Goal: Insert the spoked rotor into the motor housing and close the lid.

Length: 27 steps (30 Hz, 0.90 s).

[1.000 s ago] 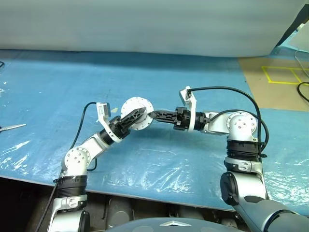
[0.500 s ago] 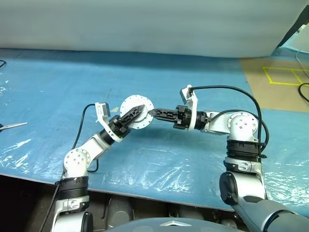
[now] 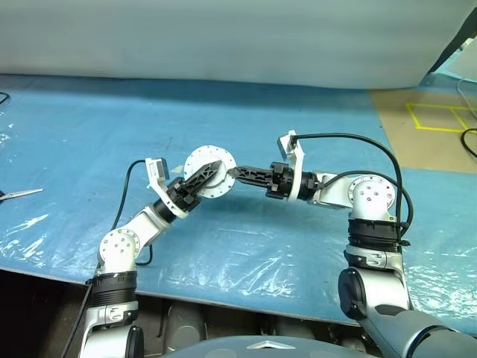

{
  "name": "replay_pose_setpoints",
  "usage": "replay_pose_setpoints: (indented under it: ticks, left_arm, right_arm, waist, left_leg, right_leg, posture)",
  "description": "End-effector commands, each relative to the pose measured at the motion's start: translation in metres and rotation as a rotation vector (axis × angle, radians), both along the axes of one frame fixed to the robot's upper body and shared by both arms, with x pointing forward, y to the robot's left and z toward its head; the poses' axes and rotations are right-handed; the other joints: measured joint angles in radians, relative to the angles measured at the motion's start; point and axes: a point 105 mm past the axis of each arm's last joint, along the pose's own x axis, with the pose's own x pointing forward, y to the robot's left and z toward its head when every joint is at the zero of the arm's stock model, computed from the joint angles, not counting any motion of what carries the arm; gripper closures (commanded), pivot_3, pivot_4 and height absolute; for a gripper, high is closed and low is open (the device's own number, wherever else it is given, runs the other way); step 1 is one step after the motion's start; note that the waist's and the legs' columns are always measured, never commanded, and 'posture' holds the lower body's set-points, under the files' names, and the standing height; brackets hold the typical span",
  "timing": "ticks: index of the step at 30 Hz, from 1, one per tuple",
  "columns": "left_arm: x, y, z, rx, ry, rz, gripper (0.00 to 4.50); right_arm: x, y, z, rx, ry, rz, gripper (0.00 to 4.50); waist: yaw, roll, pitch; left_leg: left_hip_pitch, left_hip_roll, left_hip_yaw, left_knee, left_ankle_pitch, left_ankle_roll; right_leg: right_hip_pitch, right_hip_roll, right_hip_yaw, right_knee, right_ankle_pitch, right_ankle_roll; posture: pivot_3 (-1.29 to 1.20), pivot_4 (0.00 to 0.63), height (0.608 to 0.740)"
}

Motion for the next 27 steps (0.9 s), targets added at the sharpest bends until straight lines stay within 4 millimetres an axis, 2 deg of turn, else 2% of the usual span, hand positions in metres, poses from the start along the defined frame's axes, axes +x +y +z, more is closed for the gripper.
replay_pose_setpoints:
  ticks: [1,4,9,16,18,22,24,27]
  left_arm:
    - [-0.002,-0.010,0.011,-0.006,-0.047,-0.032,1.86]
    - [0.002,-0.007,0.016,-0.006,-0.063,-0.007,1.86]
    - [0.016,0.012,0.021,0.000,-0.086,0.079,1.86]
    - [0.038,0.056,0.045,-0.023,-0.140,0.332,1.86]
    - [0.048,0.068,0.038,0.049,-0.116,0.450,1.86]
    - [0.070,0.096,0.012,0.210,-0.013,0.644,1.86]
    - [0.079,0.108,-0.003,0.286,0.040,0.703,1.86]
    - [0.091,0.118,-0.012,0.361,0.057,0.771,1.86]
  right_arm:
    - [-0.002,0.007,0.009,0.032,-0.034,0.026,1.82]
    - [-0.001,0.008,0.010,0.067,0.016,0.037,0.82]
    - [0.005,0.003,0.006,0.033,0.017,0.002,0.82]
    - [0.008,-0.008,-0.003,-0.012,0.015,-0.038,0.82]
    - [0.009,-0.010,-0.005,-0.025,0.008,-0.045,0.82]
    - [0.009,-0.010,-0.010,-0.046,0.004,-0.057,0.82]
    - [0.009,-0.009,-0.012,-0.054,-0.004,-0.058,0.82]
    - [0.009,-0.007,-0.013,-0.050,-0.001,-0.055,0.82]
  waist:
    - [0.000,0.000,0.000]
    - [0.000,0.000,0.000]
    - [0.000,0.000,0.000]
    - [0.000,0.000,0.000]
    - [0.000,0.000,0.000]
    - [0.000,0.000,0.000]
    - [0.000,-0.001,0.000]
    - [0.001,-0.003,0.002]
  left_leg:
    - [0.000,0.000,0.000,0.000,0.000,0.000]
    - [0.000,0.000,0.000,0.000,0.000,0.000]
    - [0.000,0.000,0.000,0.000,0.000,0.000]
    - [-0.001,0.000,0.000,0.000,0.000,0.000]
    - [-0.001,0.000,-0.001,0.000,0.000,0.000]
    - [-0.002,0.000,-0.001,0.001,0.000,0.000]
    - [-0.002,0.000,-0.002,0.001,0.000,0.000]
    - [-0.002,0.000,-0.002,0.001,0.000,0.000]
  right_leg:
    - [0.000,0.000,0.000,0.000,0.000,0.000]
    - [0.000,0.000,0.000,0.000,0.000,0.000]
    - [0.000,0.000,0.000,0.000,0.000,0.000]
    - [0.000,0.000,0.000,0.000,0.000,0.000]
    - [0.000,0.000,-0.001,0.000,0.000,0.000]
    - [0.000,0.000,-0.002,0.000,0.000,0.000]
    - [0.000,0.000,-0.002,0.000,0.000,0.000]
    - [0.000,0.000,-0.002,0.000,0.000,0.000]
  posture:
    - [0.00,0.150,0.740]
    - [0.00,0.150,0.740]
    - [0.00,0.150,0.740]
    - [0.00,0.150,0.740]
    - [0.00,0.150,0.740]
    - [0.00,0.150,0.740]
    - [0.00,0.150,0.740]
    - [0.00,0.150,0.740]
